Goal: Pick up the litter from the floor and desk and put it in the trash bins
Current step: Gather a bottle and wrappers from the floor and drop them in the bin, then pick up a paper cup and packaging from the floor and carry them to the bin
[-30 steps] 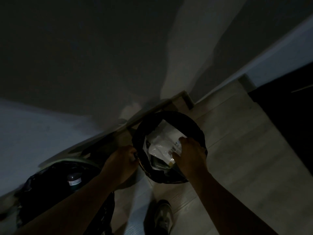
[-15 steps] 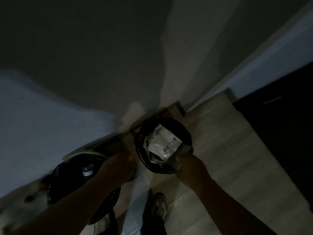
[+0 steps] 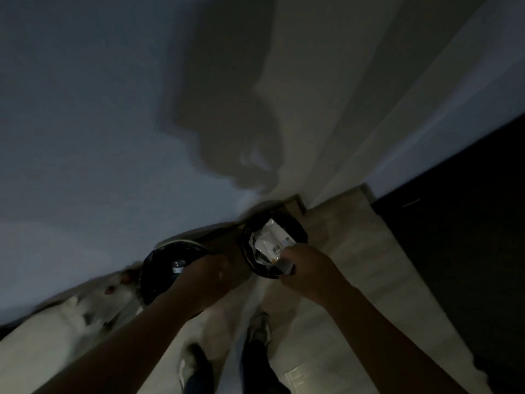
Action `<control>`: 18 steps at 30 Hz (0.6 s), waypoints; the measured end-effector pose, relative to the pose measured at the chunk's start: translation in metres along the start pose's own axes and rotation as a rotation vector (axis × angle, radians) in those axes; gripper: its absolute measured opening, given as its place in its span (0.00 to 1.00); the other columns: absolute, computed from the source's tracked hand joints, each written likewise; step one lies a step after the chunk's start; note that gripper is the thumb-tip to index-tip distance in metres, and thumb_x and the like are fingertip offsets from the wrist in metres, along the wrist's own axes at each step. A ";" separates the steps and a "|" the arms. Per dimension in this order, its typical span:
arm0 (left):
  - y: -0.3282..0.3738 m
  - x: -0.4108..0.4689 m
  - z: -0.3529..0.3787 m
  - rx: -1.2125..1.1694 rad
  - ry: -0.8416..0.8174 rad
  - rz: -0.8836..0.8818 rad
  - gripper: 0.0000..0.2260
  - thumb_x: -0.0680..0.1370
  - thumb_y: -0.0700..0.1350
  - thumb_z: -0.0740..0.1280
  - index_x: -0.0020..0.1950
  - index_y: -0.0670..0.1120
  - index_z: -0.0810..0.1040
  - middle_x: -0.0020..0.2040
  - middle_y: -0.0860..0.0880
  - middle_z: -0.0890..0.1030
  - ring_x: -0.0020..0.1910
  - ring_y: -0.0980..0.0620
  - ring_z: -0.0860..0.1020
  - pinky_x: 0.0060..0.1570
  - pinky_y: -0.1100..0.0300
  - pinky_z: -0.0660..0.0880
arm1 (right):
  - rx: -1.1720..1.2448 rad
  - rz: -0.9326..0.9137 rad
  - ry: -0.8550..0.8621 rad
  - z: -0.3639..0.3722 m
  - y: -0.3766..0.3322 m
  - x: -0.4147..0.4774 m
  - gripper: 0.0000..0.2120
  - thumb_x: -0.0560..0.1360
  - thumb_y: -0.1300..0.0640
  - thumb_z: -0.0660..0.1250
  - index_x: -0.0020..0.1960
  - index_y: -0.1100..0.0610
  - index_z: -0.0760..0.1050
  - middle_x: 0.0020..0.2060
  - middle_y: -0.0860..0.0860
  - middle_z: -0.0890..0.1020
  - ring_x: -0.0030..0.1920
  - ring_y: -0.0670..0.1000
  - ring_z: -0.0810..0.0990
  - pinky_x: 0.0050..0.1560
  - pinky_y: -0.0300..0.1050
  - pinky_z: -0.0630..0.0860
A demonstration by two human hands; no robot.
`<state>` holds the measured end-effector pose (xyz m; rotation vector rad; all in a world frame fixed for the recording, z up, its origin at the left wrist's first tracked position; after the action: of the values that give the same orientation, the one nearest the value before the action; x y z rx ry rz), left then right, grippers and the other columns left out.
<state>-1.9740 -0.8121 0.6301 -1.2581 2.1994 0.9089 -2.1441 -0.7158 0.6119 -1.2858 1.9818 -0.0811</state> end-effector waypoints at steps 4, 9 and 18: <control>-0.018 -0.037 -0.029 -0.023 0.085 0.010 0.16 0.77 0.49 0.65 0.64 0.50 0.74 0.58 0.52 0.79 0.56 0.53 0.77 0.56 0.61 0.73 | 0.000 -0.102 0.039 -0.032 -0.041 -0.021 0.21 0.75 0.52 0.67 0.67 0.54 0.72 0.60 0.53 0.75 0.60 0.52 0.74 0.52 0.37 0.67; -0.045 -0.108 -0.092 -0.062 0.313 0.023 0.17 0.76 0.50 0.67 0.64 0.50 0.73 0.59 0.51 0.77 0.57 0.53 0.76 0.54 0.63 0.71 | -0.030 -0.343 0.136 -0.079 -0.140 -0.044 0.19 0.75 0.53 0.68 0.64 0.56 0.73 0.58 0.53 0.77 0.60 0.52 0.75 0.57 0.41 0.69; -0.158 -0.363 -0.138 -0.044 0.769 -0.170 0.18 0.77 0.54 0.65 0.66 0.53 0.71 0.58 0.54 0.77 0.54 0.55 0.77 0.50 0.65 0.70 | -0.214 -0.813 0.271 -0.073 -0.382 -0.175 0.19 0.71 0.54 0.71 0.61 0.53 0.76 0.55 0.50 0.79 0.56 0.49 0.77 0.57 0.42 0.73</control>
<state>-1.6675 -0.7605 0.9119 -2.0287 2.5561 0.4345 -1.8639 -0.7868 0.9262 -2.2521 1.5754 -0.4629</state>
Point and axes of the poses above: each hand's wrist, its own x-axis towards the middle knuckle, its own z-axis out of the palm, y = z × x, the point moved 5 cm from there along x, towards the middle knuckle
